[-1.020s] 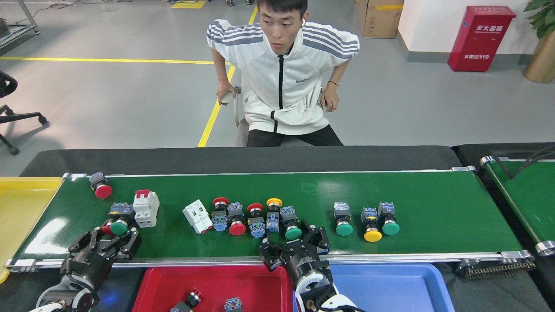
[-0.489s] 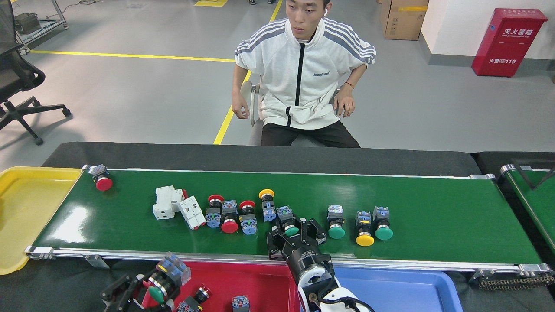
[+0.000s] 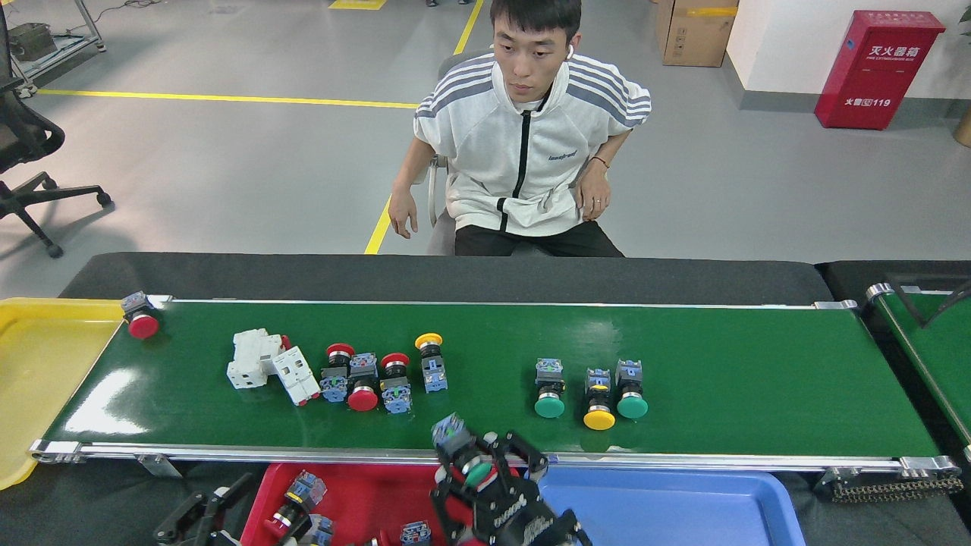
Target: Pick switch part from conveyor to tray
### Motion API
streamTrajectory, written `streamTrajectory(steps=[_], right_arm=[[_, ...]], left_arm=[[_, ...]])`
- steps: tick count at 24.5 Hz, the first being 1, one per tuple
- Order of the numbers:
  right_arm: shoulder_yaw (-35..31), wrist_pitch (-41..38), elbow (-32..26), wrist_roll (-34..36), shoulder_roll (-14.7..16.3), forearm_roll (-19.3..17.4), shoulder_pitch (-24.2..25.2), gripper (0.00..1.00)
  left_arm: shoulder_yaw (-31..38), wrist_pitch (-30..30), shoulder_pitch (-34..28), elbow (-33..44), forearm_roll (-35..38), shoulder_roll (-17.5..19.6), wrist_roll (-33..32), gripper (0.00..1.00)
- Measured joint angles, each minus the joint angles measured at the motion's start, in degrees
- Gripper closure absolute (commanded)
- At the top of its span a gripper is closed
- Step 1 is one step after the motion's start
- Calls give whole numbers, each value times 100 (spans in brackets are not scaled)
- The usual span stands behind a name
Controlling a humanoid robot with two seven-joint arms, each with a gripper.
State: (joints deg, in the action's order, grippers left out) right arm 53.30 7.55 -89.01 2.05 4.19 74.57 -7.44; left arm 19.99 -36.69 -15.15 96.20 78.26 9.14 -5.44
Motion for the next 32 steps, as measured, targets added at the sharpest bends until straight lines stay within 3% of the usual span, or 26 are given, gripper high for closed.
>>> streamTrajectory(steps=[4,9,15,18,24,32], right_arm=[[30,-45,-3,2,-81,70,83,2],[-142,-11,-112,-3,-84,75,110,2],[-894,1340,-430,603,-28,86,582,2],[-1203,1947,-526,935,120,85,1055,2],[-2058,2398,-638,1090,144,85,1832,2],[-2418,2439,-648,1110,300,68,2013,2]], left_arm=[[201,1003,20,-24,-13,-37,4,0],[197,1241,19,20,-14,-37,14,0],[207,1310,130,18,13,-35,29,0],[210,1368,155,-105,22,-32,9,0],[212,1523,766,-790,94,135,-3,0],[182,1886,1723,-2111,115,705,-13,0]])
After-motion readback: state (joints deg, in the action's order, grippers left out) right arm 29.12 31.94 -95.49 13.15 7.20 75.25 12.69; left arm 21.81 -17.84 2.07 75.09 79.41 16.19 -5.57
